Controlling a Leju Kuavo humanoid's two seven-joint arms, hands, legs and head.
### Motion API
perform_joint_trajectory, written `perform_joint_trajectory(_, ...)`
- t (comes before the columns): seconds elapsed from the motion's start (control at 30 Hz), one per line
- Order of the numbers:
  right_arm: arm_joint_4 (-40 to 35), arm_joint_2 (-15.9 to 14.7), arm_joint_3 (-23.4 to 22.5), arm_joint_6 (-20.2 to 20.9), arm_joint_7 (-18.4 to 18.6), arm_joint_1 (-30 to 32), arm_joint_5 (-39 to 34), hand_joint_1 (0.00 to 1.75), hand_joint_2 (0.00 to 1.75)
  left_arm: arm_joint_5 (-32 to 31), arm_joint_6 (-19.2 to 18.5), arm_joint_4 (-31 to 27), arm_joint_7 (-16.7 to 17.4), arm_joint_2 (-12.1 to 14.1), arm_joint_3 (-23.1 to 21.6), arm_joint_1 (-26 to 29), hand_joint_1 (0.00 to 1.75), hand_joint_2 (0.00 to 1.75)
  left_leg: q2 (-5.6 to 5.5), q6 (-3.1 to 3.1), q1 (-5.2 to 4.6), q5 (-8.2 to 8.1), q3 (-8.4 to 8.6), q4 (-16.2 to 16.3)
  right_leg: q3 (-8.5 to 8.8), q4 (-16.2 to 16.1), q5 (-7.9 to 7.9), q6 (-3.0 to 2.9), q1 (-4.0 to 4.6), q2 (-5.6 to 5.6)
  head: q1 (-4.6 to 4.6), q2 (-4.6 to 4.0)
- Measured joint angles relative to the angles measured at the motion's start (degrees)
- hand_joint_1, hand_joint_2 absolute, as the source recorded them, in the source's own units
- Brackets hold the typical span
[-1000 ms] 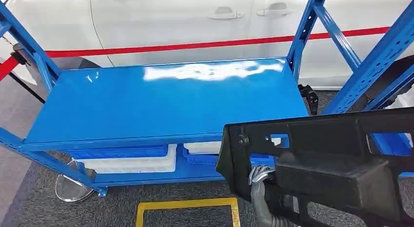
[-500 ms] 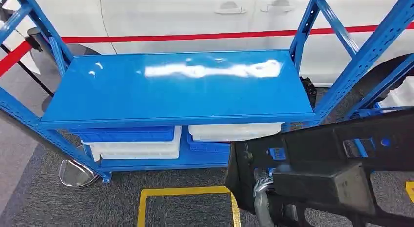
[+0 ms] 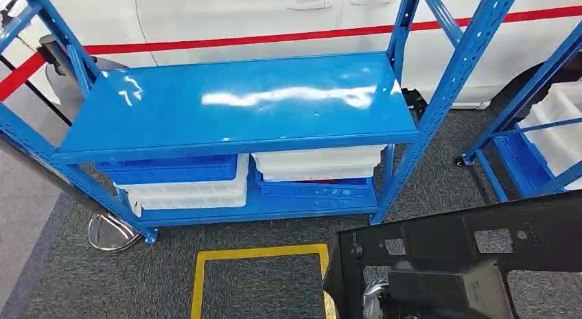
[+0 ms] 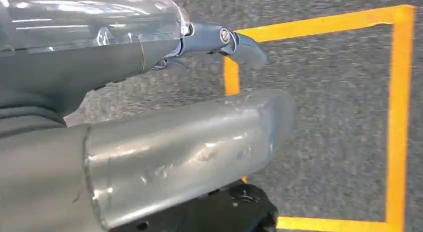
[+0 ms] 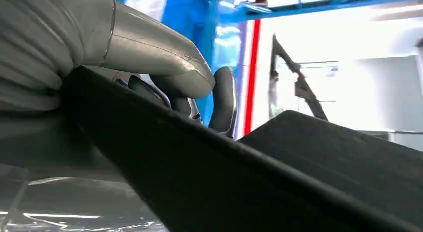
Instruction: Take the parts from the cabinet and place them on the table.
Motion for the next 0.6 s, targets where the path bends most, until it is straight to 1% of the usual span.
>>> perform_joint_trajectory(0.03, 0.2, 0.2, 0.0, 0.0, 0.0, 0.2, -0.3, 1.75, 1.75, -0.1, 0.0, 0.0, 0.0, 0.0, 0.0, 0.0, 0.0, 0.0, -0.01, 0.24, -0.01, 2.47, 2.47, -2.6, -0.95, 0.3, 0.45, 0.1, 0.07, 0.0, 0.02, 0.0)
perform_joint_trajectory(0.07, 0.3, 0.3, -0.1, 0.0, 0.0, 0.3, -0.7, 1.75, 1.75, -0.1, -0.1, 0.0, 0.1, 0.0, 0.0, 0.0, 0.0, 0.0, -0.07, 0.64, -0.06, 4.16, 6.0, -7.1, -1.74, 0.6, 0.89, 0.24, 0.16, 0.03, -0.02, 0.0)
perform_joint_trajectory(0.1, 0.4, 0.5, -0.1, 0.0, 0.0, 0.4, -0.9, 1.75, 1.75, -0.2, -0.1, 0.0, 0.1, 0.0, 0.0, -0.2, 0.0, 0.0, -0.15, 1.2, -0.21, 3.87, 10.16, -12.7, -2.26, 0.8, 1.41, 0.36, 0.21, 0.05, 0.0, 0.0)
perform_joint_trajectory(0.13, 0.5, 0.6, -0.2, 0.0, 0.0, 0.5, -1.0, 1.75, 1.75, -0.2, -0.1, -0.1, 0.1, 0.1, 0.0, -0.4, 0.0, 0.0, -0.16, 1.72, -0.58, 1.34, 13.31, -18.0, -2.56, 0.9, 1.84, 0.76, 0.47, 0.04, 0.02, 0.0)
perform_joint_trajectory(0.17, 0.5, 0.8, -0.2, 0.0, 0.0, 0.5, -1.1, 1.75, 1.75, -0.2, -0.1, -0.1, 0.1, 0.1, 0.0, -0.5, 0.0, 0.0, -0.11, 1.53, -0.6, 1.43, 13.66, -18.7, -2.43, 0.7, 2.31, 1.12, 0.31, -0.07, 0.16, 0.0)
perform_joint_trajectory(0.2, 0.5, 0.8, -0.2, 0.0, 0.0, 0.5, -1.2, 1.75, 1.75, -0.2, -0.1, -0.1, 0.1, 0.1, 0.0, -0.4, 0.0, 0.0, -0.19, 1.96, -0.89, 1.86, 13.1, -19.0, -2.31, 0.5, 2.8, 1.5, 0.12, -0.17, 0.04, 0.0)
perform_joint_trajectory(0.23, 0.6, 0.9, -0.2, 0.0, 0.0, 0.5, -1.2, 1.75, 1.75, -0.2, -0.1, -0.1, 0.2, 0.2, 0.0, -0.4, 0.0, 0.0, -0.16, 2.24, -1.05, 2.17, 12.81, -18.8, -2.37, 0.2, 3.43, 1.91, -0.06, -0.21, -0.48, 0.0)
perform_joint_trajectory(0.27, 0.6, 1.0, -0.2, 0.0, 0.0, 0.6, -1.2, 1.75, 1.75, -0.2, -0.2, -0.1, 0.2, 0.2, 0.0, -0.3, 0.0, 0.0, -0.09, 2.74, -0.93, 3.22, 12.43, -19.5, -2.5, -0.2, 4.2, 2.42, 0.11, -0.12, -0.31, 0.0)
perform_joint_trajectory(0.3, 0.6, 1.0, -0.2, 0.0, -0.1, 0.7, -1.2, 1.75, 1.75, -0.2, -0.2, -0.1, 0.2, 0.1, 0.0, -0.5, 0.0, 0.0, 0.42, 3.11, -0.43, 4.25, 11.91, -20.0, -3.0, 0.4, 2.96, 2.62, -0.09, 0.14, -0.31, 0.0)
perform_joint_trajectory(0.33, 0.6, 1.0, -0.3, 0.0, -0.1, 0.8, -1.2, 1.75, 1.75, -0.2, -0.2, -0.1, 0.2, 0.1, 0.0, -0.5, 0.0, 0.0, 0.29, 3.71, -0.46, 5.02, 10.97, -20.1, -3.82, 2.3, -0.49, 2.71, 0.0, 0.26, -0.04, 0.0)
perform_joint_trajectory(0.37, 0.7, 1.0, -0.3, 0.0, 0.0, 0.9, -1.2, 1.75, 1.75, -0.2, -0.2, -0.1, 0.2, 0.1, 0.0, -0.5, 0.0, 0.0, 0.36, 3.89, -0.49, 5.63, 10.08, -20.1, -4.63, 5.5, -4.16, 2.87, -0.11, 0.34, 0.15, 0.0)
perform_joint_trajectory(0.4, 0.8, 1.0, -0.3, 0.0, 0.0, 0.9, -1.2, 1.75, 1.75, -0.2, -0.2, -0.1, 0.2, 0.1, 0.0, -0.4, 0.0, 0.0, 0.4, 3.94, -0.58, 6.31, 9.19, -20.1, -5.53, 9.8, -7.43, 3.07, -0.18, 0.34, 0.15, 0.0)
perform_joint_trajectory(0.43, 0.9, 1.0, -0.3, 0.0, 0.0, 0.9, -1.2, 1.75, 1.75, -0.2, -0.2, -0.1, 0.2, 0.1, 0.0, -0.4, 0.0, 0.0, 0.46, 3.95, -0.64, 6.97, 8.37, -19.9, -6.24, 13.7, -9.2, 3.26, -0.19, 0.34, 0.2, 0.0)
perform_joint_trajectory(0.47, 1.0, 1.0, -0.3, 0.0, 0.0, 0.9, -1.2, 1.75, 1.75, -0.2, -0.2, -0.1, 0.2, 0.1, 0.0, -0.4, 0.0, 0.0, 0.5, 3.86, -0.66, 7.64, 7.45, -19.7, -6.34, 16.5, -9.01, 3.38, -0.19, 0.33, 0.17, 0.0)
perform_joint_trajectory(0.5, 1.1, 1.0, -0.4, 0.0, 0.0, 0.9, -1.2, 1.75, 1.75, -0.2, -0.2, -0.1, 0.2, 0.1, 0.0, -0.4, 0.0, 0.0, 0.52, 3.73, -0.66, 8.22, 6.4, -19.4, -5.25, 16.5, -7.13, 3.42, -0.2, 0.32, 0.22, 0.0)
perform_joint_trajectory(0.53, 1.1, 1.0, -0.4, 0.0, 0.0, 0.9, -1.2, 1.75, 1.75, -0.3, -0.2, -0.1, 0.2, 0.1, 0.0, -0.4, 0.0, 0.0, 0.51, 3.58, -0.65, 8.64, 5.43, -19.0, -3.19, 14.4, -4.8, 3.37, -0.2, 0.31, 0.22, 0.0)
perform_joint_trajectory(0.57, 1.2, 1.0, -0.4, 0.0, 0.0, 0.9, -1.2, 1.75, 1.75, -0.3, -0.2, -0.1, 0.2, 0.1, 0.0, -0.4, 0.0, 0.0, 0.5, 3.4, -0.64, 9.0, 4.5, -18.5, -0.13, 10.5, -2.94, 3.22, -0.2, 0.31, 0.22, 0.0)
perform_joint_trajectory(0.6, 1.2, 1.0, -0.4, 0.0, 0.0, 0.9, -1.2, 1.75, 1.75, -0.3, -0.2, -0.1, 0.2, 0.1, 0.0, -0.4, 0.0, 0.0, 0.42, 3.13, -0.64, 9.28, 3.71, -17.8, 3.9, 5.1, -2.56, 2.93, -0.18, 0.31, 0.24, 0.0)
